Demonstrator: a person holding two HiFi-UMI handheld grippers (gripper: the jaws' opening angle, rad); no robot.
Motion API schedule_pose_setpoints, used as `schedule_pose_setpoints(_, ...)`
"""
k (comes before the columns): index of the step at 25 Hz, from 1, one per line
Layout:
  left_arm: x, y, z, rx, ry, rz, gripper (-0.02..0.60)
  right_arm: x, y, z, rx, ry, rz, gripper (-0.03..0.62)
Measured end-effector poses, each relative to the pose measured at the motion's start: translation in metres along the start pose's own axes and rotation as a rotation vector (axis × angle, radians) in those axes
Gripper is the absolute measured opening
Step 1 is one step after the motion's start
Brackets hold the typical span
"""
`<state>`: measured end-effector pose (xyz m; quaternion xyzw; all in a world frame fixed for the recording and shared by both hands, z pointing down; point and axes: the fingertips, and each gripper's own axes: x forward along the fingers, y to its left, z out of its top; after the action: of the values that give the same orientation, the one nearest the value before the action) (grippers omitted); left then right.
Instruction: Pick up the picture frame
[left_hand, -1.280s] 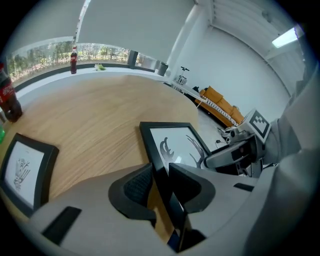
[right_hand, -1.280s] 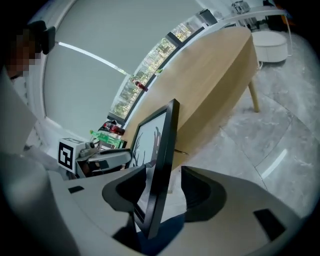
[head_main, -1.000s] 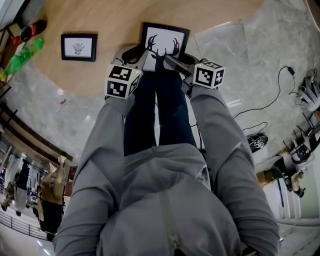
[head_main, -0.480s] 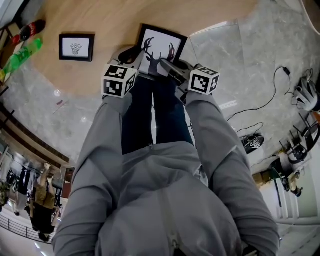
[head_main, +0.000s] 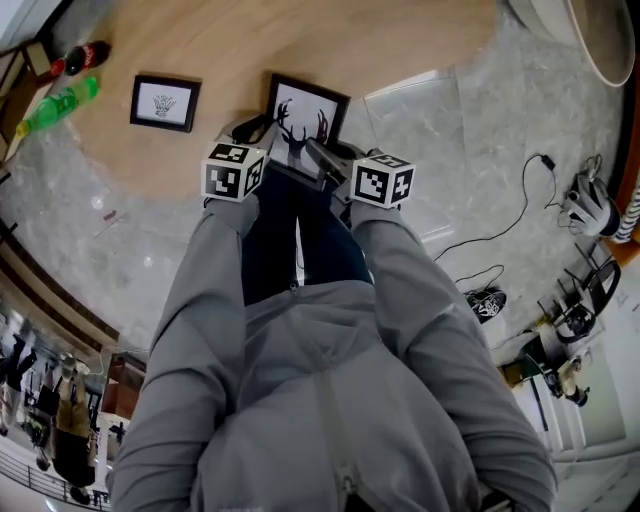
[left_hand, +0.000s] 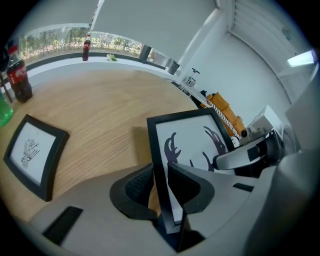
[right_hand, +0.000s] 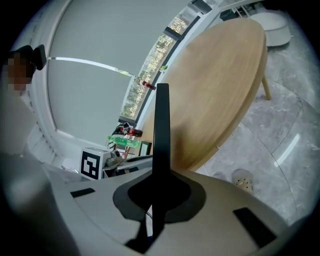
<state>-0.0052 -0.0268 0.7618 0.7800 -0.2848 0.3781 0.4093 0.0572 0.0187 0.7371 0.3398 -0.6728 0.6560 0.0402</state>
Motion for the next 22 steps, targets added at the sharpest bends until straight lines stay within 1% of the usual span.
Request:
schedule_pose_setpoints(2, -0.012, 0.003, 0.004, -0.020, -0.003, 0.011, 0.087, 0.001, 0.013, 0.004, -0.027, 0.024, -0.019, 0.037)
schedule_pose_setpoints(6, -0.040, 0.001, 0.010, -0.050, 0.013, 0.029, 0.078, -0.003, 0.039, 0.009, -0.093, 0.083, -0.058, 0.037)
schedule_pose_setpoints(7, -0.048, 0.000, 0.013, -0.050, 0.011, 0.038, 0.042, -0.004, 0.045, 0.011, -0.103, 0.094, -0.072, 0.037)
schedule_pose_setpoints(8, -0.056, -0.001, 0.017, -0.051, 0.007, 0.046, 0.034, -0.006, 0.051, 0.013, -0.109, 0.104, -0.085, 0.037)
schedule_pose_setpoints(12, -0.088, -0.006, 0.028, -0.066, -0.006, 0.057, 0.024, -0.014, 0.075, 0.021, -0.150, 0.137, -0.128, 0.037)
schedule_pose_setpoints(16, -0.121, -0.013, 0.034, -0.075, -0.015, 0.040, 0.018, -0.024, 0.096, 0.030, -0.211, 0.140, -0.198, 0.037)
schedule_pose_setpoints(19, -0.151, -0.023, 0.046, -0.060, -0.030, 0.047, 0.018, -0.040, 0.117, 0.046, -0.300, 0.121, -0.256, 0.037)
schedule_pose_setpoints(22, -0.186, -0.034, 0.069, -0.051, -0.088, 0.077, 0.017, -0.059, 0.146, 0.071, -0.432, 0.083, -0.306, 0.037)
